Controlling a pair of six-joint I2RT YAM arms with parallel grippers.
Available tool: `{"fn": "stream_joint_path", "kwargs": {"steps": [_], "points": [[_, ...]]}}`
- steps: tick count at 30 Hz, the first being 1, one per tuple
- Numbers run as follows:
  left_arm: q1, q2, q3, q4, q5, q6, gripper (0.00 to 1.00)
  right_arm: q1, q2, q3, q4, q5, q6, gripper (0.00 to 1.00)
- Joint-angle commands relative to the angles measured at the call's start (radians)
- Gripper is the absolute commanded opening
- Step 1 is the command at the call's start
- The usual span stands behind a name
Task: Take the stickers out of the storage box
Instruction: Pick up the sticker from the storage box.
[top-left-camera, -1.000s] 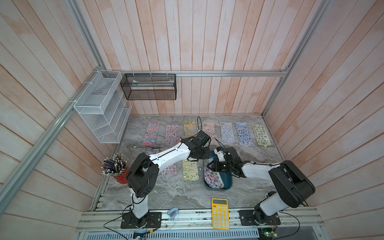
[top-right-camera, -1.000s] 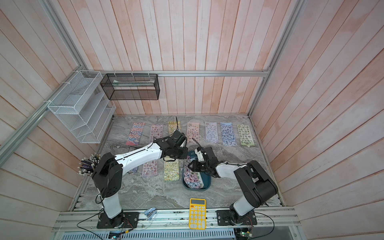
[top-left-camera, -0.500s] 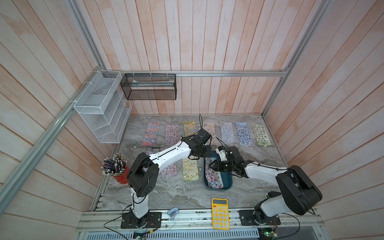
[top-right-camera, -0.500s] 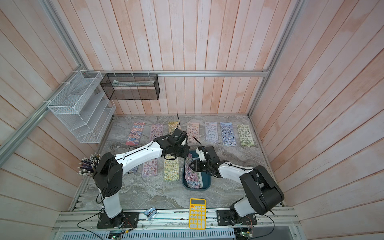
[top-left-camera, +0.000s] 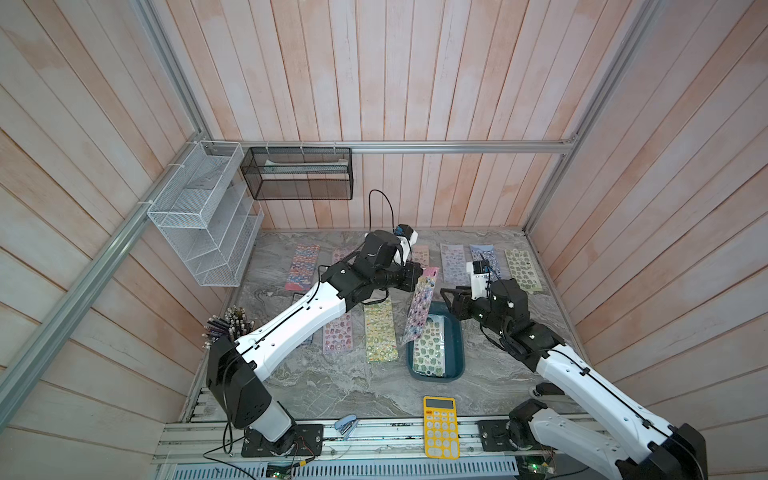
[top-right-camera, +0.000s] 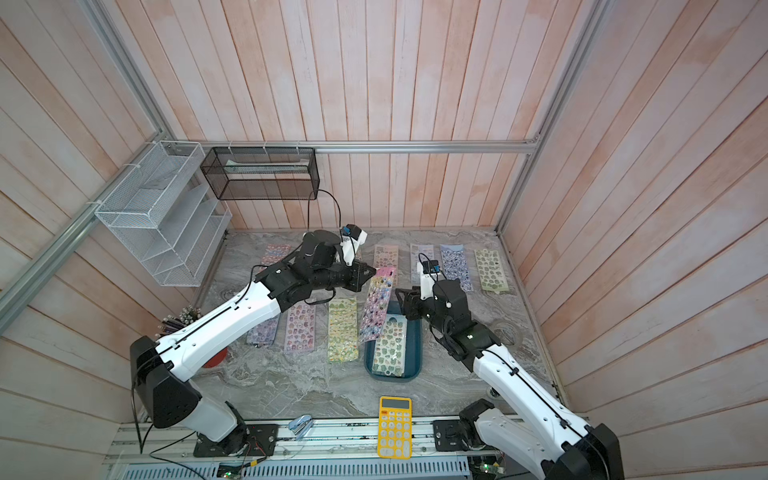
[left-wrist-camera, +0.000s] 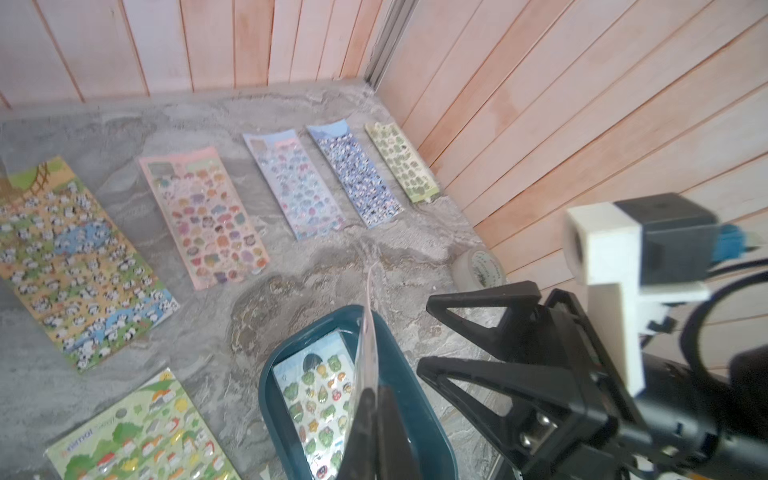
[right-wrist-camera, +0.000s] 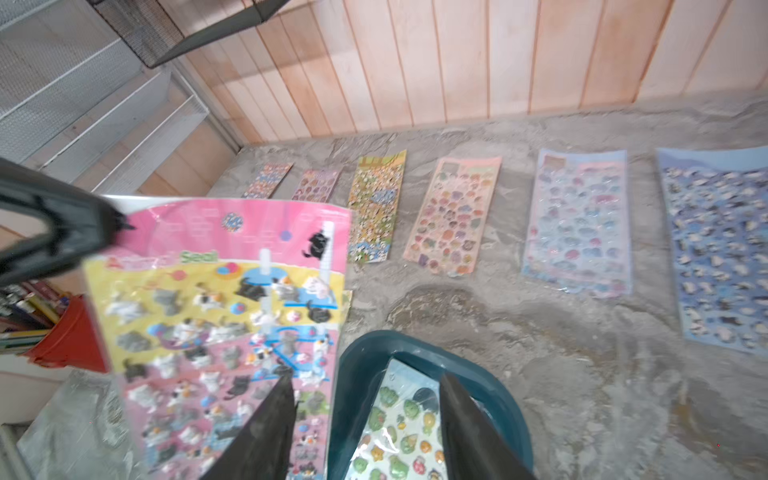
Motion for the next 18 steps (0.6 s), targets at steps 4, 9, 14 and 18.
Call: {"fn": "stream_joint_path", "kwargs": {"steps": [4, 9, 14, 18], "points": [[0.026, -0.051, 0.038, 0.051, 0.082, 0.060, 0.00, -0.010, -0.028, 0.029, -0.054, -0.056, -0.059, 0.83], [0.032, -0.069, 0.082, 0.047, 0.143, 0.068, 0.00, -0.016, -0.055, 0.022, 0.016, -0.182, -0.064, 0.88], [0.038, -0.084, 0.113, 0.051, 0.224, 0.060, 0.00, -0.039, -0.069, 0.040, 0.075, -0.361, -0.068, 0.88], [0.040, -0.086, 0.134, 0.049, 0.287, 0.053, 0.00, -0.044, -0.061, 0.057, 0.099, -0.444, -0.060, 0.86]]}}
